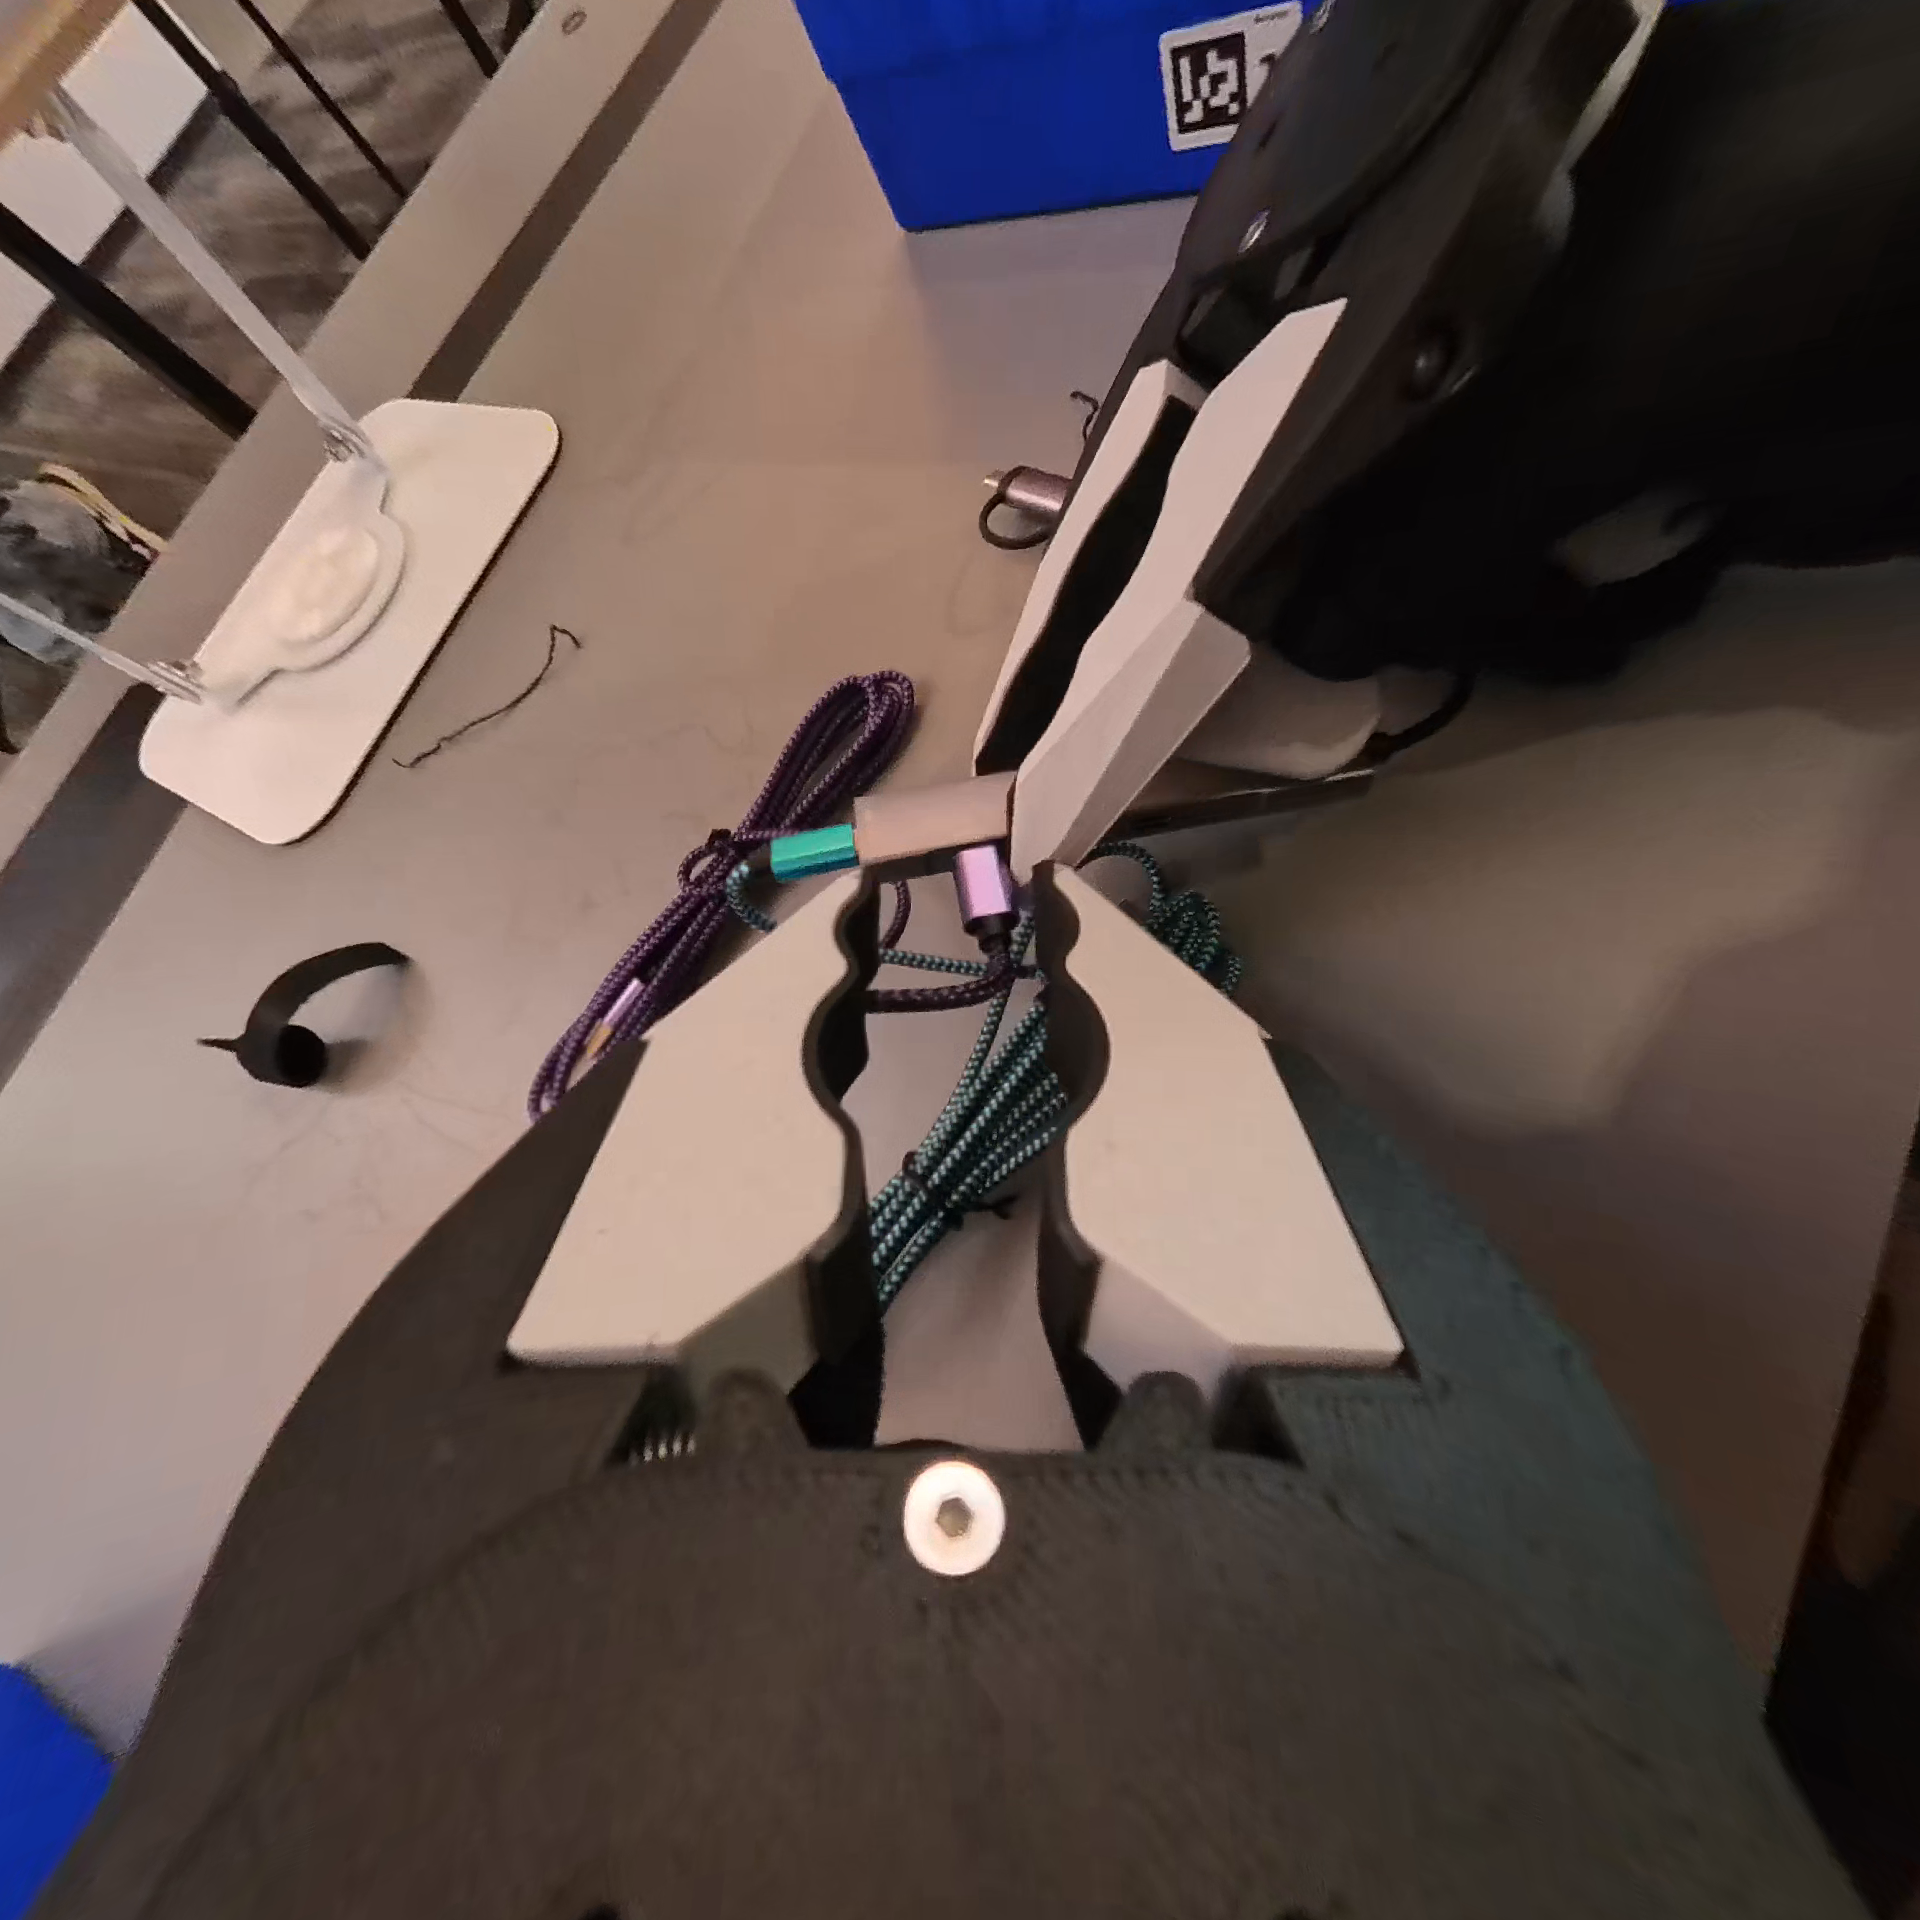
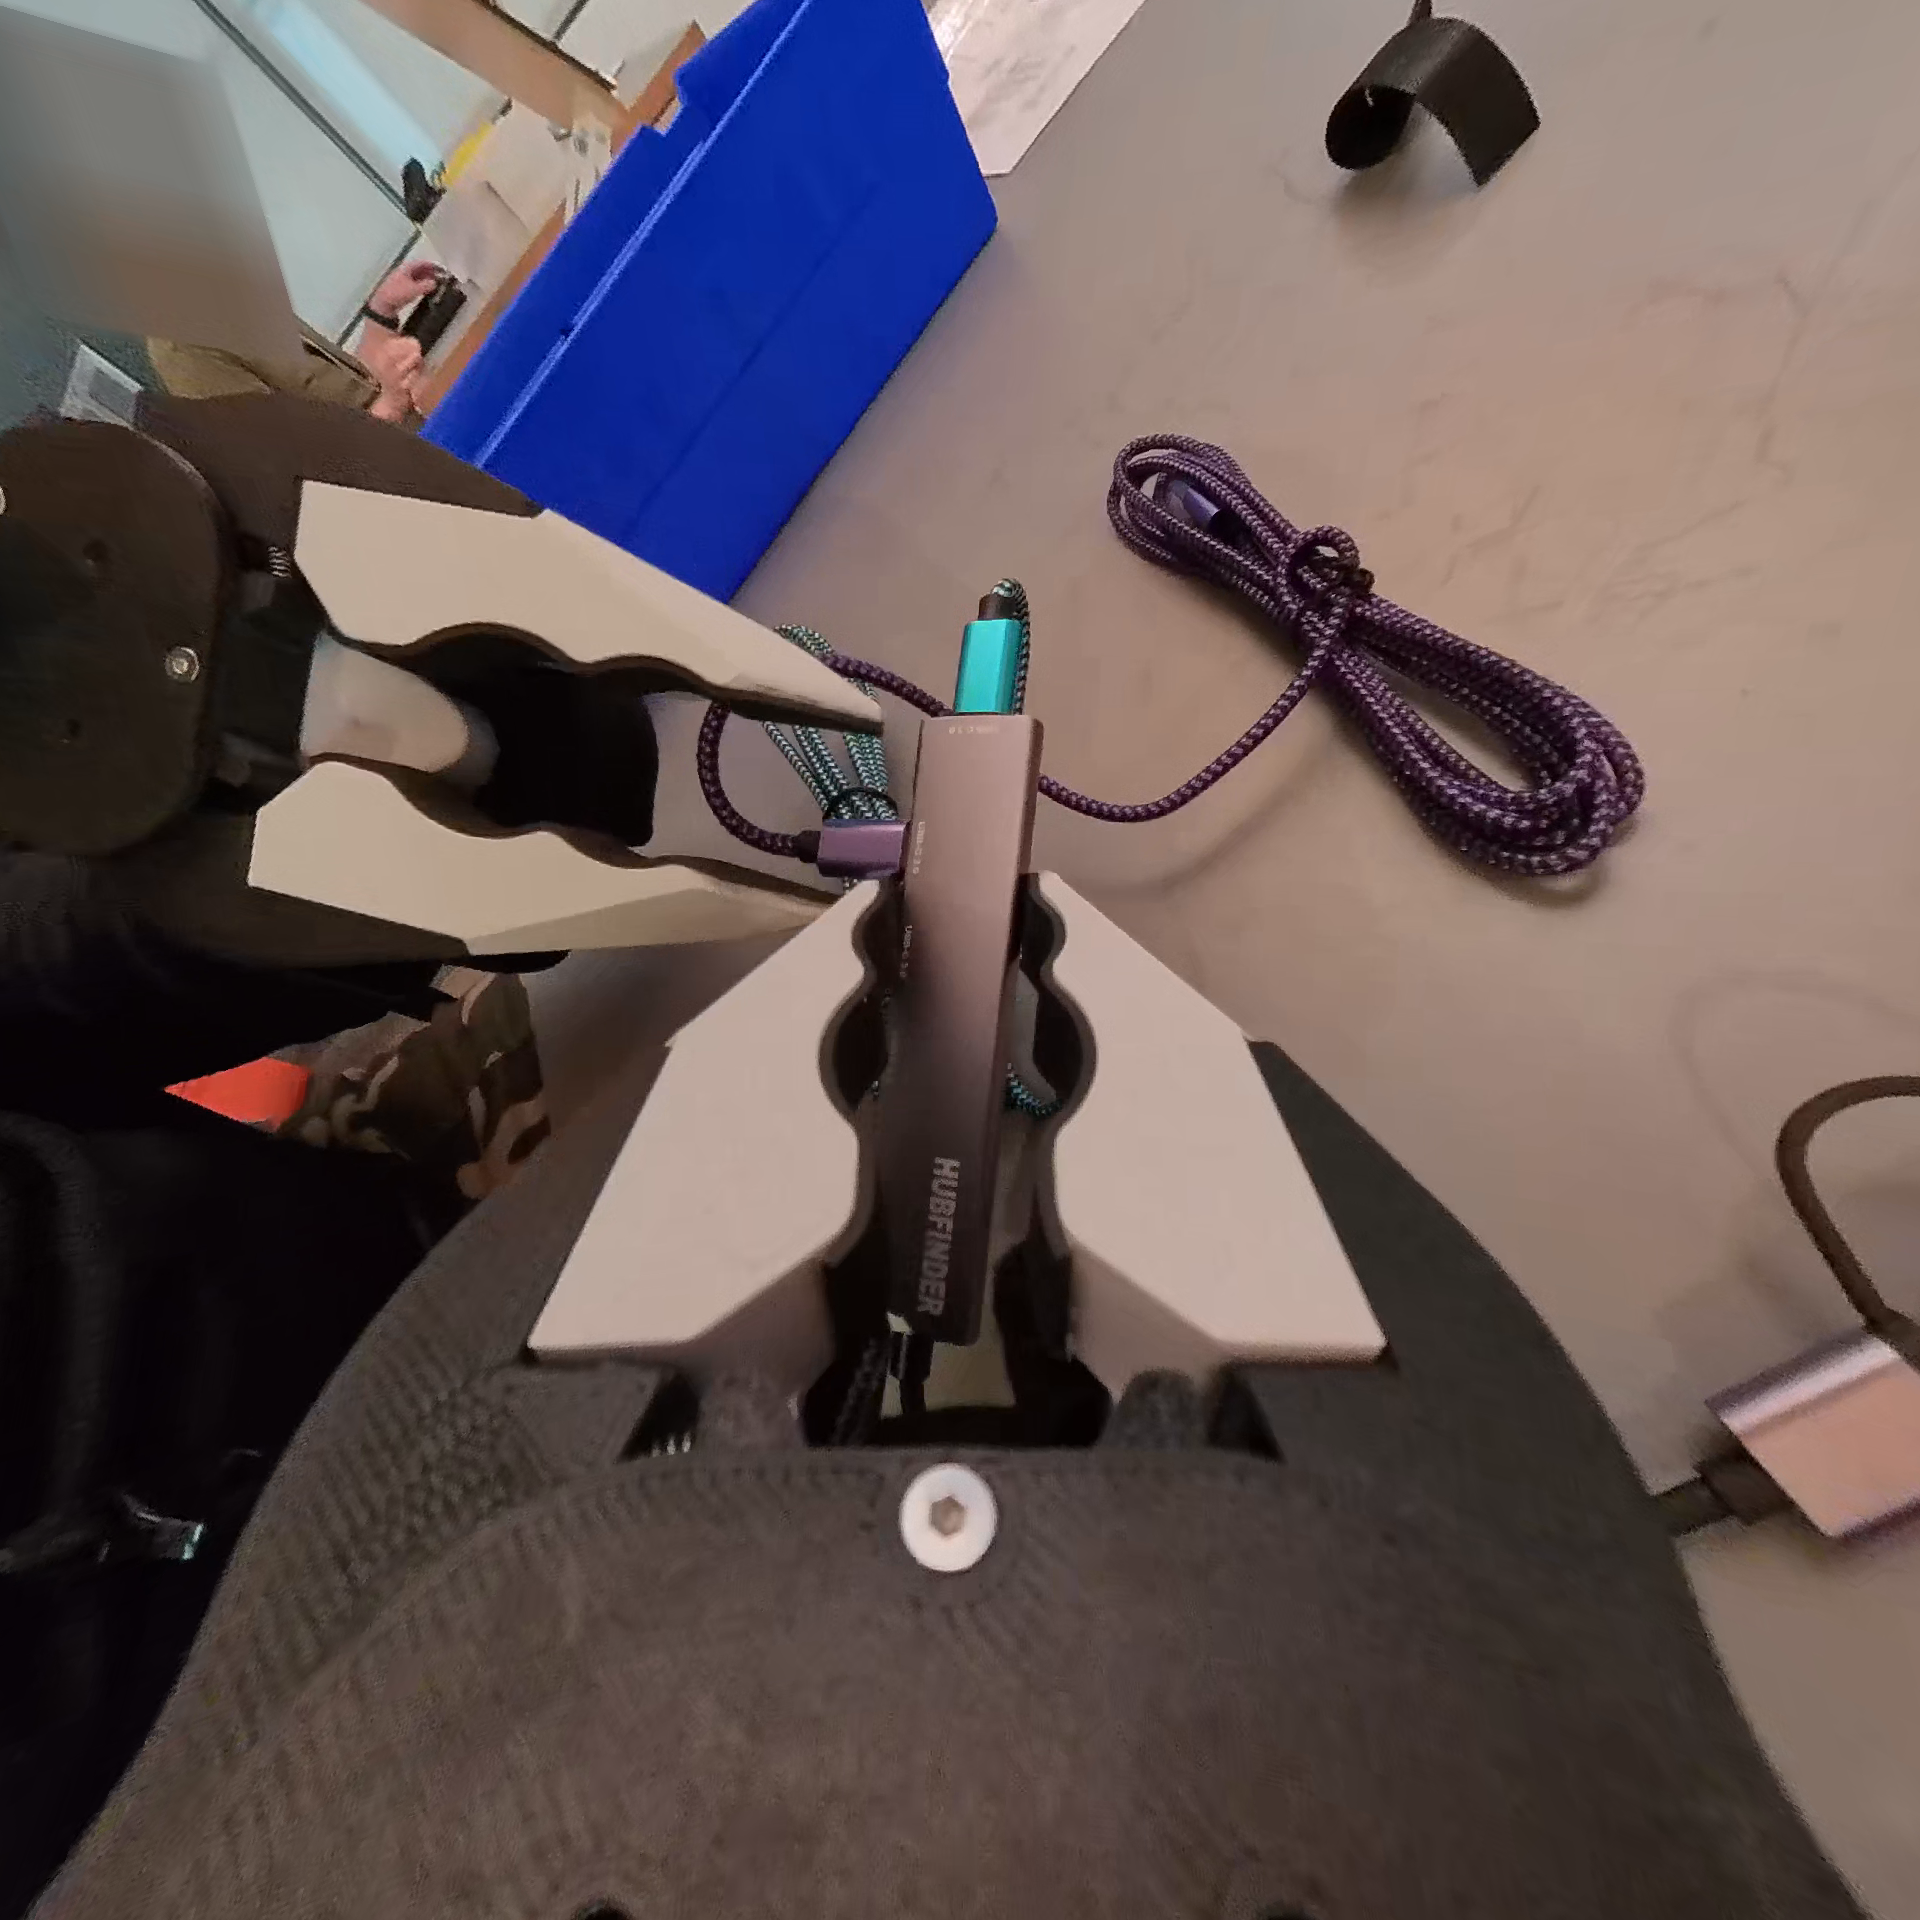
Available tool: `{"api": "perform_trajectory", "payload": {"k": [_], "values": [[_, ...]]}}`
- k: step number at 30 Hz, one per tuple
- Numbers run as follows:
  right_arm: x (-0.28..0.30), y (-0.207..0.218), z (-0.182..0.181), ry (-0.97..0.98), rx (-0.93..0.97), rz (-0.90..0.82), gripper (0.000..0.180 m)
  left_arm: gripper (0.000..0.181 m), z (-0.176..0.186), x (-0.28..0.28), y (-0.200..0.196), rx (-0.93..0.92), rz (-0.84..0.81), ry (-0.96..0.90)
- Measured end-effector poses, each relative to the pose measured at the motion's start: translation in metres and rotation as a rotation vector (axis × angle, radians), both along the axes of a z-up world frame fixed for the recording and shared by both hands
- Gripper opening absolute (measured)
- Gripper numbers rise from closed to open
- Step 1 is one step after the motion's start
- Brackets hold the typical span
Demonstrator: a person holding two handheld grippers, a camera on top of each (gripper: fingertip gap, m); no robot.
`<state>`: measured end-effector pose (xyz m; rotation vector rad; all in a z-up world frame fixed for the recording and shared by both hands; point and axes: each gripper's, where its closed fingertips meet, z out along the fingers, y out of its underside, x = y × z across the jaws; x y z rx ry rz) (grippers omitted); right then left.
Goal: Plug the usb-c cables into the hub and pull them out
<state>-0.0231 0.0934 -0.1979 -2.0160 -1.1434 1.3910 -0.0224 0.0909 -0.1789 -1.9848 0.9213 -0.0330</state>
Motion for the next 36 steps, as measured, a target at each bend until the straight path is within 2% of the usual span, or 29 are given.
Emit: {"api": "perform_trajectory", "payload": {"k": [7, 12, 19, 23, 30, 31, 32, 36], "values": [[-0.002, 0.000, 0.001, 0.007, 0.010, -0.031, 0.021, 0.016, -0.005, -0.001, -0.002, -0.071, -0.042, -0.051], [0.000, 0.002, 0.006, 0.053, -0.065, -0.033, 0.021, 0.015, 0.000, 0.001, -0.001, -0.009, -0.084, -0.074], [0.002, 0.006, 0.013, 0.116, -0.155, -0.054, 0.021, 0.018, 0.008, 0.004, 0.007, 0.065, -0.061, -0.118], [0.003, 0.008, 0.016, 0.143, -0.189, -0.056, 0.021, 0.010, 0.010, 0.007, 0.006, 0.091, -0.063, -0.135], [0.005, 0.009, 0.018, 0.140, -0.122, -0.038, 0.022, 0.010, 0.012, 0.006, 0.008, 0.078, -0.051, -0.138], [0.007, 0.011, 0.019, 0.138, -0.103, -0.041, 0.025, 0.009, 0.010, 0.004, 0.009, 0.077, -0.042, -0.118], [0.009, 0.012, 0.019, 0.136, -0.088, -0.045, 0.038, 0.009, 0.010, 0.001, 0.010, 0.081, -0.027, -0.112], [0.011, 0.008, 0.008, 0.038, 0.014, -0.024, 0.035, 0.010, 0.012, -0.001, 0.012, 0.059, -0.017, -0.142]]}}
